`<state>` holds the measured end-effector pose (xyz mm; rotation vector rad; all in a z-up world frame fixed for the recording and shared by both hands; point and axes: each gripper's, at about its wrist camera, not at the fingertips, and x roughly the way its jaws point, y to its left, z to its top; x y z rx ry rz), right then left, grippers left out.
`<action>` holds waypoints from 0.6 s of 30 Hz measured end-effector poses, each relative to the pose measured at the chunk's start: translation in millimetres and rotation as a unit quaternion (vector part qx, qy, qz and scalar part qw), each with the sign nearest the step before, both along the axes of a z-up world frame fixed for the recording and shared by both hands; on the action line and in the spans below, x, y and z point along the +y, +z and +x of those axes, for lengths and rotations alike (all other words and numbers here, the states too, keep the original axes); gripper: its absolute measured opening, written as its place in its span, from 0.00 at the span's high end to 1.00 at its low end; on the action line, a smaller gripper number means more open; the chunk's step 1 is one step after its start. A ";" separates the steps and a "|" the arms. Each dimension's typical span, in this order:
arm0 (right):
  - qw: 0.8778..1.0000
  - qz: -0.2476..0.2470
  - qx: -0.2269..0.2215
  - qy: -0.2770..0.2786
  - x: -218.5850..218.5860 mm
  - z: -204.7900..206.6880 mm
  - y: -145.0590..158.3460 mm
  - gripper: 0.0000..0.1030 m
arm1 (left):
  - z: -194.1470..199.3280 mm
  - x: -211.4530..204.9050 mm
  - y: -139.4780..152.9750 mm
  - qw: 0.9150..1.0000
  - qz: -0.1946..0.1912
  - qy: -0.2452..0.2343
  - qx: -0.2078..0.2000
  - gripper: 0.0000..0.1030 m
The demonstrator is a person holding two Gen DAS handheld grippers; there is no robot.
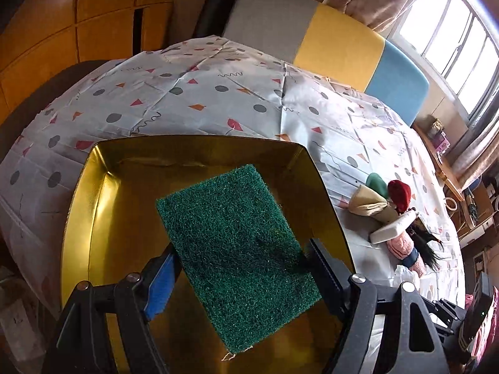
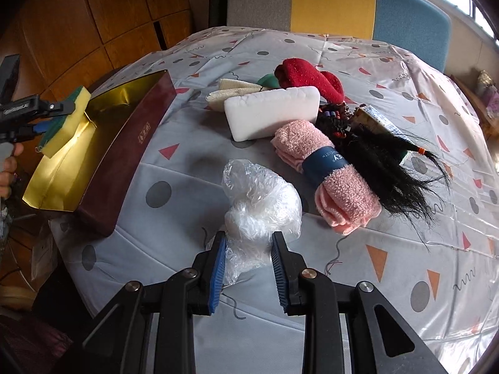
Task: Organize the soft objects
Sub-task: 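Carry the green sponge into the tin box with the left tool while the right tool grasps the plastic bag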
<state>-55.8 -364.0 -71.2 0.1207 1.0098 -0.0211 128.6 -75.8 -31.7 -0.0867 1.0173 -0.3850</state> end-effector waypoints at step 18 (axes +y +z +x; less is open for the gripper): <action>1.000 -0.002 0.000 -0.009 -4.6 4.0 -6.5 0.72 | 57.6 -74.4 -23.6 0.995 0.062 -0.080 -0.009 0.15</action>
